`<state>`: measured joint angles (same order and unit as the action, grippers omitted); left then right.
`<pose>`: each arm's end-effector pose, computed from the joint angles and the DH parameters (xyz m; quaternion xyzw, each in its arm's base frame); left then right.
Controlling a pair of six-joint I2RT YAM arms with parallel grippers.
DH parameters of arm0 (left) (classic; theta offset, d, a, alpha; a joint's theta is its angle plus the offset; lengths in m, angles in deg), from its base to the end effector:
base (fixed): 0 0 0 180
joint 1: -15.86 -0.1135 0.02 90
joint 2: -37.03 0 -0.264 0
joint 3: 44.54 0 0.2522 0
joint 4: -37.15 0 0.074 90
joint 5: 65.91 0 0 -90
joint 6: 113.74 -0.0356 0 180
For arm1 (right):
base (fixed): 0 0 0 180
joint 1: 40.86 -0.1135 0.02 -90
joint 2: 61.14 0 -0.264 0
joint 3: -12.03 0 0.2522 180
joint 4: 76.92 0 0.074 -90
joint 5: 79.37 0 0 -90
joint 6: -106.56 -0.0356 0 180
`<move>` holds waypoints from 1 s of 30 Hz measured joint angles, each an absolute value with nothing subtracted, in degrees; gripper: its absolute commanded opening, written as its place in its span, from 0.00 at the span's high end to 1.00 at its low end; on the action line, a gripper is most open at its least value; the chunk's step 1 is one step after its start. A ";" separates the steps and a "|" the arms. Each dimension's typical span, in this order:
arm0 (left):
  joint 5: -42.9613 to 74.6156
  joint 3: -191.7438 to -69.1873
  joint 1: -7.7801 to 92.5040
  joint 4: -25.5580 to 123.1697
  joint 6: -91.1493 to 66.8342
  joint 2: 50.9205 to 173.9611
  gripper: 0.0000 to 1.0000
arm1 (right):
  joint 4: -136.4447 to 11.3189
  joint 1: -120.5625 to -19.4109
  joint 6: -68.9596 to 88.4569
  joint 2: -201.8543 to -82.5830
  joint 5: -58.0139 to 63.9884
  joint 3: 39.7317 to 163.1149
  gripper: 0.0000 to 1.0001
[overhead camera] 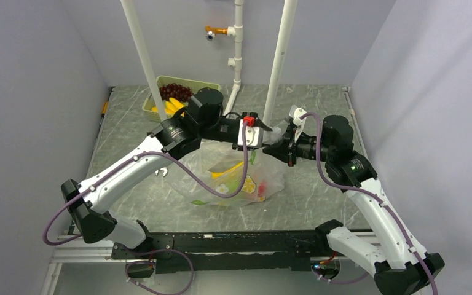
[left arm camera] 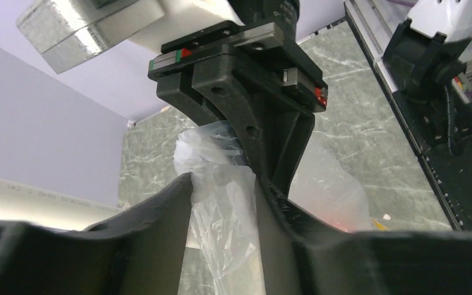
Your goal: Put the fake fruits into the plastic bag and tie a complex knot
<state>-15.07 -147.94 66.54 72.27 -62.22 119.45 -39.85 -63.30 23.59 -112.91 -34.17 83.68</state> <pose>0.1849 -0.2612 0.4407 0.6683 0.3847 -0.3244 0.5478 0.1648 0.0952 0.3773 -0.4080 0.6621 0.3775 0.5026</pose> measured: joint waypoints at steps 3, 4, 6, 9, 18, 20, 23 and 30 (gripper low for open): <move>-14.48 -148.45 66.56 72.27 -61.84 120.04 1.00 | -39.65 -63.30 23.44 -112.86 -34.54 83.68 0.97; -14.41 -148.45 66.54 72.25 -61.10 120.06 1.00 | -39.54 -63.30 23.50 -112.80 -34.54 83.68 0.96; -15.13 -148.31 65.73 71.31 -58.68 120.04 1.00 | -38.95 -63.30 24.03 -112.51 -34.41 83.68 0.95; -19.22 -146.85 62.32 67.44 -50.30 119.53 1.00 | -37.73 -63.30 26.23 -110.90 -33.18 83.22 0.92; -30.17 -139.70 51.57 50.48 -21.13 119.03 1.00 | -35.02 -63.30 34.30 -104.34 -28.46 71.35 0.28; -31.18 -139.09 51.65 48.21 -18.63 118.92 1.00 | -33.62 -63.30 34.52 -105.17 -27.89 71.50 0.09; -31.68 -139.07 52.05 46.53 -17.34 118.64 1.00 | -32.59 -63.30 33.58 -105.82 -27.22 73.93 0.05; -31.33 -139.09 55.87 47.99 -23.03 117.89 1.00 | -41.14 -63.30 24.81 -107.46 -28.14 83.83 0.00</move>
<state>-31.33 -139.09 55.87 47.99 -23.03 117.89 -41.14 -63.30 24.81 -107.46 -28.14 83.83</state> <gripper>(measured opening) 0.009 0.993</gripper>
